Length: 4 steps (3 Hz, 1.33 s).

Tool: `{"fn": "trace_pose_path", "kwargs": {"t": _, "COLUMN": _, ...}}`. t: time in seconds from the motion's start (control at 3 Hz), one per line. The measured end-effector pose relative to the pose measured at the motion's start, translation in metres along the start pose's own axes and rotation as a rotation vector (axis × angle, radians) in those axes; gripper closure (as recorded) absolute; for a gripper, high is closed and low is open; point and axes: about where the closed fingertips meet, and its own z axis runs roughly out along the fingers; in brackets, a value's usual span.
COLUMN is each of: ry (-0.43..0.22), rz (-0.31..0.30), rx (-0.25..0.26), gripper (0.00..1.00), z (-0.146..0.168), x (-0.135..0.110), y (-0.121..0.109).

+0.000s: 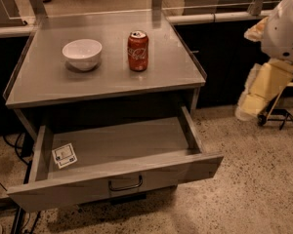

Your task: Place coke can into top drawer

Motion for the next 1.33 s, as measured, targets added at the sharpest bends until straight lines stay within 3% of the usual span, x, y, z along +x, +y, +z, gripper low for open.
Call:
{"fn": "trace_pose_path", "kwargs": {"t": 0.67, "ry": -0.165, "rz": 0.040, "rx": -0.001, "gripper": 0.00, "z": 0.044, "x": -0.058, "y": -0.028}}
{"fn": "trace_pose_path", "kwargs": {"t": 1.0, "ry": -0.230, "rz": 0.021, "rx": -0.031, "gripper": 0.00, "z": 0.092, "x": -0.102, "y": -0.048}}
{"fn": "trace_pose_path", "kwargs": {"t": 1.33, "ry": -0.230, "rz": 0.021, "rx": -0.031, "gripper": 0.00, "z": 0.092, "x": -0.102, "y": -0.048}}
